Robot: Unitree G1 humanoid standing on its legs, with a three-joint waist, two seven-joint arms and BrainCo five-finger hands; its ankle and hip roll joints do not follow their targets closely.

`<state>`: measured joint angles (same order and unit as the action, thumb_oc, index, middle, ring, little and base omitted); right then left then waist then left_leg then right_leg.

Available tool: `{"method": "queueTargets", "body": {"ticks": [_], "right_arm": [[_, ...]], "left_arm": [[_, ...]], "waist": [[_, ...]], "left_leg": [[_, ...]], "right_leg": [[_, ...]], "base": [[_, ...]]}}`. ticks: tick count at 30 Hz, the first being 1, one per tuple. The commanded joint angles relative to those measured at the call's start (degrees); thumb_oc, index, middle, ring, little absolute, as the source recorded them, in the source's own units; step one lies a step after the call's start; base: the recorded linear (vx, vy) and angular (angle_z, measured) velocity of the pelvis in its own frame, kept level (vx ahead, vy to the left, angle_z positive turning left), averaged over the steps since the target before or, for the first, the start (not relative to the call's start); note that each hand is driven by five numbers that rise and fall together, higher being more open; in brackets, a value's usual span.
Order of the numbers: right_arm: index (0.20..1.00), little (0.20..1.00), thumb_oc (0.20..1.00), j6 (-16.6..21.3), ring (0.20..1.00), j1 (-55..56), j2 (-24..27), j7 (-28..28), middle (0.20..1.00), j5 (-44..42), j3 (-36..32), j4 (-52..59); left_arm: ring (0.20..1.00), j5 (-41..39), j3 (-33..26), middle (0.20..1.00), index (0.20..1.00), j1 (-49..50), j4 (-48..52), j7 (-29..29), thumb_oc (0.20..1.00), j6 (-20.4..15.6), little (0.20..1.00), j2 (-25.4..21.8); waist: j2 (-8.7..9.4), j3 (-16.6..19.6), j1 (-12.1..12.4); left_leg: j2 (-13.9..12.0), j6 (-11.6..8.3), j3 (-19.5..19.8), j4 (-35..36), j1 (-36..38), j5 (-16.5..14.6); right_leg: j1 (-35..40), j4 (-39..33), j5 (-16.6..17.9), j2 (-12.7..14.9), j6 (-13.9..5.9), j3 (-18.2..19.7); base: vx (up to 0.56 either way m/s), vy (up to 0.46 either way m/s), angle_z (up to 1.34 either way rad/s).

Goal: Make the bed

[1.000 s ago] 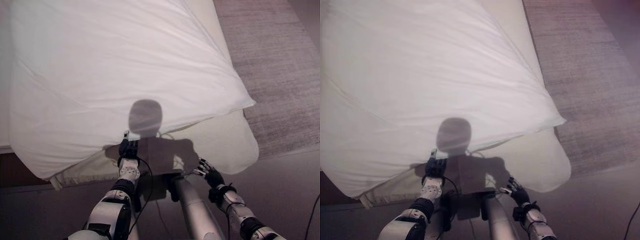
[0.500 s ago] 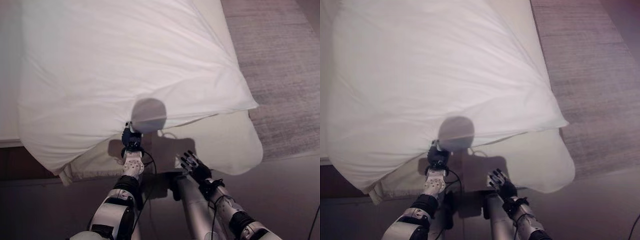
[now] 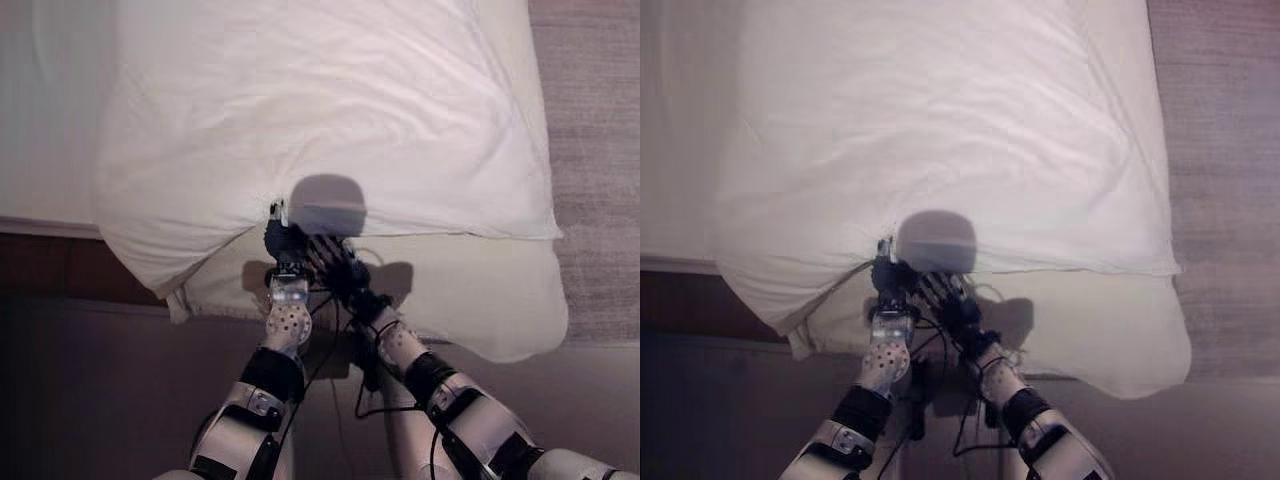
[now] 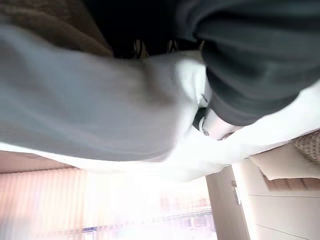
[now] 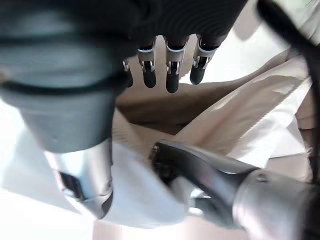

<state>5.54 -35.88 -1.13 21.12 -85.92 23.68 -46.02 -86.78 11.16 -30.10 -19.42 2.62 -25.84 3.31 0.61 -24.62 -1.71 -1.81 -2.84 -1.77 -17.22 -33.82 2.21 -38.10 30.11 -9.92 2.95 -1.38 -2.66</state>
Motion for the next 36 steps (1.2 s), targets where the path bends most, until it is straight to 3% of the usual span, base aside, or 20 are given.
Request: {"method": "queueTargets", "body": {"ticks": [1,12,22,27,29,36], "right_arm": [[1.0,1.0,1.0,3.5,1.0,0.5,-0.7,0.4,1.0,-4.5,-3.4,6.8],[1.0,1.0,1.0,9.6,1.0,1.6,3.4,2.0,1.0,-8.0,-13.2,17.3],[1.0,1.0,1.0,9.4,1.0,3.2,6.5,0.2,1.0,-5.8,-15.7,15.3],[1.0,1.0,1.0,10.9,1.0,2.3,7.9,-3.4,1.0,-5.2,-18.3,12.0],[1.0,1.0,1.0,11.1,1.0,1.4,10.3,-9.4,1.0,-4.0,-20.9,8.2],[1.0,1.0,1.0,10.5,1.0,-1.9,14.9,-13.9,1.0,-4.3,-24.0,3.4]], "left_arm": [[0.2,4.3,0.0,0.2,0.2,-2.4,8.9,1.4,0.2,-3.4,0.2,0.0],[0.2,7.4,-4.2,0.2,0.2,1.9,14.0,-0.5,0.2,-6.7,0.2,-3.3],[0.2,9.2,-4.5,0.2,0.2,2.6,15.6,-0.8,0.2,-6.8,0.2,-4.4],[0.2,9.6,-5.9,0.2,0.2,2.6,15.7,-1.4,0.2,-7.2,0.2,-5.2],[0.2,11.6,-8.9,0.2,0.2,2.8,16.8,-4.5,0.2,-8.1,0.2,-7.0],[0.2,14.1,-12.9,0.2,0.2,3.9,17.5,-7.9,0.2,-8.7,0.2,-9.4]], "waist": [[-2.39,2.6,0.8],[-2.61,3.5,0.5],[-2.66,4.3,0.3],[-2.83,4.6,0.5],[-2.83,4.6,0.9],[-2.69,4.4,1.8]], "left_leg": [[2.5,1.87,-1.5,-1.3,-2.0,-2.4],[2.4,2.43,-1.4,-3.0,-3.4,-3.5],[2.2,2.68,-1.6,-3.2,-4.2,-3.8],[2.2,2.66,-1.6,-3.2,-4.4,-3.8],[2.3,2.67,-1.7,-3.6,-4.6,-4.0],[2.2,2.59,-1.9,-4.1,-4.4,-4.5]], "right_leg": [[1.7,-8.5,7.7,-0.3,-3.63,0.6],[0.7,-7.7,6.8,-0.2,-3.43,0.4],[-0.6,-7.3,6.6,-0.2,-3.6,0.5],[-0.9,-7.3,6.5,-0.3,-3.63,0.4],[-1.1,-7.0,6.5,-0.2,-3.6,0.5],[-1.1,-6.4,6.2,0.0,-3.68,0.4]], "base": [[0.01,0.014,0.15],[0.0,0.002,0.01],[0.0,0.0,0.0],[0.0,0.0,-0.01],[0.0,0.0,0.0],[0.0,0.0,0.0]]}}
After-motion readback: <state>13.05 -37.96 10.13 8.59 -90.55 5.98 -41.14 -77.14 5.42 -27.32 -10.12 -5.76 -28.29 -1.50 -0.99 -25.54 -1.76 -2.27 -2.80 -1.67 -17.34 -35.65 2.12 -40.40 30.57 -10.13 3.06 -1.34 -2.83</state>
